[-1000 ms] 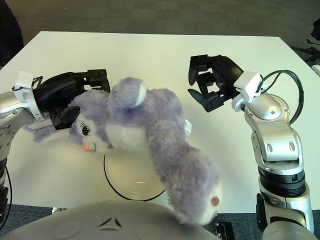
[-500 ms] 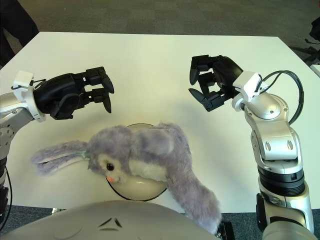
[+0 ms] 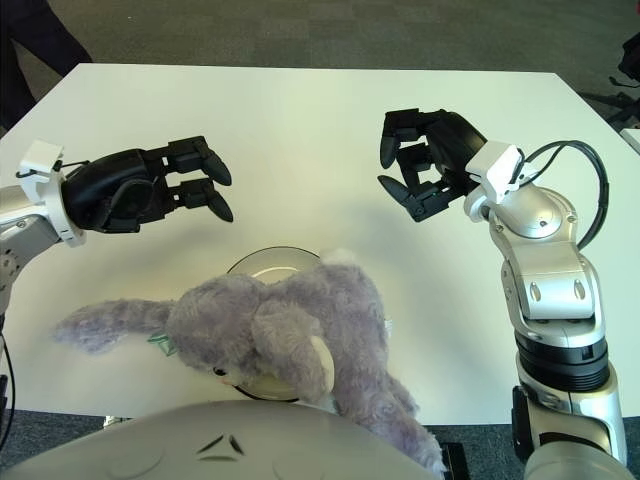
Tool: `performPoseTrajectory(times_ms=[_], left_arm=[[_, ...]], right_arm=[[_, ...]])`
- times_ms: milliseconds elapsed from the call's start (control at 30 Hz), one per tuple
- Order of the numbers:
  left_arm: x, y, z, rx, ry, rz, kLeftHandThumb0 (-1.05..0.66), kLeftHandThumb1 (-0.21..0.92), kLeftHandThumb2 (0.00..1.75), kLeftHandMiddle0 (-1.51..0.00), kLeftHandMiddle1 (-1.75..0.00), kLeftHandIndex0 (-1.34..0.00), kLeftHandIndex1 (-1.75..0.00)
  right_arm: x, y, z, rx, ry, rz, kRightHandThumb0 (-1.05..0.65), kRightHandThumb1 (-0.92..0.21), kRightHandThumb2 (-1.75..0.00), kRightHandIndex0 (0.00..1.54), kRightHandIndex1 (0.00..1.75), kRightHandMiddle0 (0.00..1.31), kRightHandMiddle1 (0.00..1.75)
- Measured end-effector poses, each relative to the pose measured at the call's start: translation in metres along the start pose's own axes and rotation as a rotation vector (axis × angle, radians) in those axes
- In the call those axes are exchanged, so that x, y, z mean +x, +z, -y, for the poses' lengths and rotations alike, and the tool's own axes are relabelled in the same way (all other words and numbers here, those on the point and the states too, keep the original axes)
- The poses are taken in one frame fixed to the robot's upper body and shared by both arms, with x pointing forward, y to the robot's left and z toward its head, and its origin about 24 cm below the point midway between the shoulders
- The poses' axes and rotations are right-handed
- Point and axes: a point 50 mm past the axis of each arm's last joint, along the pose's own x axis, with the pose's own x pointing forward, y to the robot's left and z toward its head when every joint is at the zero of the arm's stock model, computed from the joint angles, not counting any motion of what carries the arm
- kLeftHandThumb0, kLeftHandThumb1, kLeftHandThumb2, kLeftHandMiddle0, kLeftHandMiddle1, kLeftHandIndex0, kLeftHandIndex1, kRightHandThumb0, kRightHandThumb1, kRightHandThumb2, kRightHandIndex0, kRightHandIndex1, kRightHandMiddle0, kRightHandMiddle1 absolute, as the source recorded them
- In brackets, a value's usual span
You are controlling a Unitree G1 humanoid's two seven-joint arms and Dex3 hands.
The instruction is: Put the doll into the plate.
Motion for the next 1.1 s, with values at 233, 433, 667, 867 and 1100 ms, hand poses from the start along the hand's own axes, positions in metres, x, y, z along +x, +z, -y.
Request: performPoseTrajectory(times_ms=[233, 433, 667, 867, 1100], left_arm=[[0.000, 0.006, -0.001, 0.104, 0.041, 0.031, -0.90, 0.92, 0.76, -0.19, -0.83, 0.00, -0.86], [0.001, 0.009, 0.000, 0.156, 0.048, 0.068, -0.89, 0.92, 0.78, -0.19, -0.75, 0.00, -0.82], [0.002, 0.008, 0.000, 0.148, 0.043, 0.098, -0.89, 0.92, 0.79, -0.19, -0.72, 0.00, -0.81], [0.002, 0.006, 0.000, 0.137, 0.043, 0.107, -0.89, 0.92, 0.79, -0.17, -0.69, 0.00, -0.77], [0.002, -0.002, -0.010, 0.113, 0.099, 0.071, -0.85, 0.92, 0.75, -0.18, -0.72, 0.00, -0.89]], right_arm=[[0.001, -0.002, 0.001, -0.006, -0.005, -0.008, -0.53, -0.18, -1.36, 1.05, 1.75, 0.79, 1.59], [0.001, -0.003, 0.001, -0.003, -0.005, -0.013, -0.53, -0.18, -1.36, 1.05, 1.75, 0.79, 1.60], [0.001, -0.004, 0.001, -0.002, -0.005, -0.015, -0.53, -0.19, -1.36, 1.05, 1.75, 0.79, 1.60], [0.001, -0.004, 0.001, -0.003, -0.005, -0.014, -0.53, -0.19, -1.36, 1.04, 1.75, 0.78, 1.61], [0.001, -0.004, 0.002, -0.008, -0.019, -0.017, -0.54, -0.17, -1.46, 1.05, 1.75, 0.74, 1.72]])
